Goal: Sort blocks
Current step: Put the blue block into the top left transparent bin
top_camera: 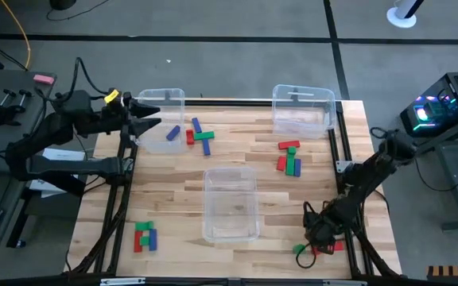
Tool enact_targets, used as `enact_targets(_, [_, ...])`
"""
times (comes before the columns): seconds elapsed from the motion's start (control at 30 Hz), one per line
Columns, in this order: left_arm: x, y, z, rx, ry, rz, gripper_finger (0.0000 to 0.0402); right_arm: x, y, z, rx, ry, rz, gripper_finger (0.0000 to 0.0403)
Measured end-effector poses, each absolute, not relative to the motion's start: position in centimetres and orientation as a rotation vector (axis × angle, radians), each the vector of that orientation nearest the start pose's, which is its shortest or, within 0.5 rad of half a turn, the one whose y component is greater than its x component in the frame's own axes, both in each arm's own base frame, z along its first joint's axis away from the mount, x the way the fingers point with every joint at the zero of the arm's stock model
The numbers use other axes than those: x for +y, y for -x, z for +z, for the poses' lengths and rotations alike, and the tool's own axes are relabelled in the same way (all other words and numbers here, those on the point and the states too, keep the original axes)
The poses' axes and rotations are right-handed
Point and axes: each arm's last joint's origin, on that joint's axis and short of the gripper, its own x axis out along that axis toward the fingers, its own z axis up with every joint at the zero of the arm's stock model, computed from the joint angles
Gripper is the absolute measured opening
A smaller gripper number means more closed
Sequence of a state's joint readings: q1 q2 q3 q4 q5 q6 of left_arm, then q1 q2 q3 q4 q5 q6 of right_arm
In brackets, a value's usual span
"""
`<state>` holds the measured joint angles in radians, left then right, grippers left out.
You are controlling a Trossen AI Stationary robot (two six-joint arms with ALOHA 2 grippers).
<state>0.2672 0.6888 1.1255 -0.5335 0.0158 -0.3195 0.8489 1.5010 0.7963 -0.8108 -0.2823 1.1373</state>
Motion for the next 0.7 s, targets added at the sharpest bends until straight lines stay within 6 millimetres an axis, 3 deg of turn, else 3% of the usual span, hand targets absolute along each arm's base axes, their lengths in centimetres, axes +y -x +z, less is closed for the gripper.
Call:
enact_targets(0.37, [3.2,-11.8,41.6,0.089,0.378,0.279,0.0211,19.7,-14.2,13.2,1.748,-0.175,-0.038,0.0213])
enact_targets(0.57, [3.5,-12.8,41.4,0.11,0.383,0.283,0.0211,19.7,-14.1,12.8,1.728,-0.164,-0.109,0.0213])
enact_targets(0.7, [3.7,-13.5,41.2,0.125,0.385,0.286,0.0211,19.4,-14.0,12.8,1.733,-0.155,-0.149,0.0183])
